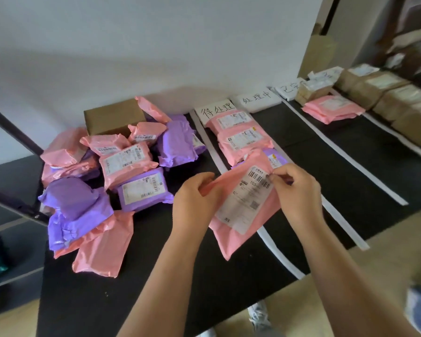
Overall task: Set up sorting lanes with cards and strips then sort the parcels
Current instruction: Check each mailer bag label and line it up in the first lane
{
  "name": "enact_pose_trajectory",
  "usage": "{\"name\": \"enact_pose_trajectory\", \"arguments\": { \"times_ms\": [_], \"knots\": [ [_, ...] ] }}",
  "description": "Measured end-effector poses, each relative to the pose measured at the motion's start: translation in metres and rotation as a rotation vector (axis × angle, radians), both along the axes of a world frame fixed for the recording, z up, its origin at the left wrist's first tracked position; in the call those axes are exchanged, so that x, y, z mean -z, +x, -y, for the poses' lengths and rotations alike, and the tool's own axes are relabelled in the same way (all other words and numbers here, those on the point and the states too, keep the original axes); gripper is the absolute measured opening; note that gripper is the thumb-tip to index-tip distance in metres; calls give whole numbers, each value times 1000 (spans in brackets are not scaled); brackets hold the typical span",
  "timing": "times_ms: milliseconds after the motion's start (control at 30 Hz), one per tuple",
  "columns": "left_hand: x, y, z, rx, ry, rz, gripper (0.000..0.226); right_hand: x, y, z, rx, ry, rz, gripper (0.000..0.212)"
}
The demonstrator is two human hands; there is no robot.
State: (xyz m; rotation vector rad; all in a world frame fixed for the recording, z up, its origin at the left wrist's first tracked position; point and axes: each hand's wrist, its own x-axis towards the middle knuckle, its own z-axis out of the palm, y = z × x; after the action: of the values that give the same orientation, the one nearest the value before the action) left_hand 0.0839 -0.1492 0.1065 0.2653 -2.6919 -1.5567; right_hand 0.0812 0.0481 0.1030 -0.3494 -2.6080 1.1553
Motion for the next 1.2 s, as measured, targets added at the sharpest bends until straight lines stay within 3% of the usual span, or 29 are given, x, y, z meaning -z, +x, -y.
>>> {"name": "enact_pose_trajectory", "arguments": {
  "times_ms": [100, 333, 567, 667, 833, 967, 1133, 1200],
  "knots": [
    [25, -5, -22, -110, -30, 31, 47, 19, -13, -29, 58, -21, 94, 4],
    [79, -20, -99, -115, 44, 373, 28, 64, -54, -98, 88, 37, 295, 3],
    [93, -67, -134, -229, 224, 373, 47, 95, -120, -133, 34, 23, 395, 19],
    [98, -98, -140, -217, 225, 376, 41, 107, -151, -133, 0, 18, 391, 27],
    [108, -136, -144, -229, 184, 409, 48, 123, -190, -130, -69, 14, 401, 22],
    [120, -141, -143, -122, 180, 479, 45, 131, -198, -131, -148, 30, 480, 18],
    [126, -133, -139, -182, 203, 457, 51, 127, -195, -124, -85, 1, 453, 45],
    [125, -128, -133, -238, 200, 455, 56, 120, -192, -117, -43, 11, 378, 43]
  ]
}}
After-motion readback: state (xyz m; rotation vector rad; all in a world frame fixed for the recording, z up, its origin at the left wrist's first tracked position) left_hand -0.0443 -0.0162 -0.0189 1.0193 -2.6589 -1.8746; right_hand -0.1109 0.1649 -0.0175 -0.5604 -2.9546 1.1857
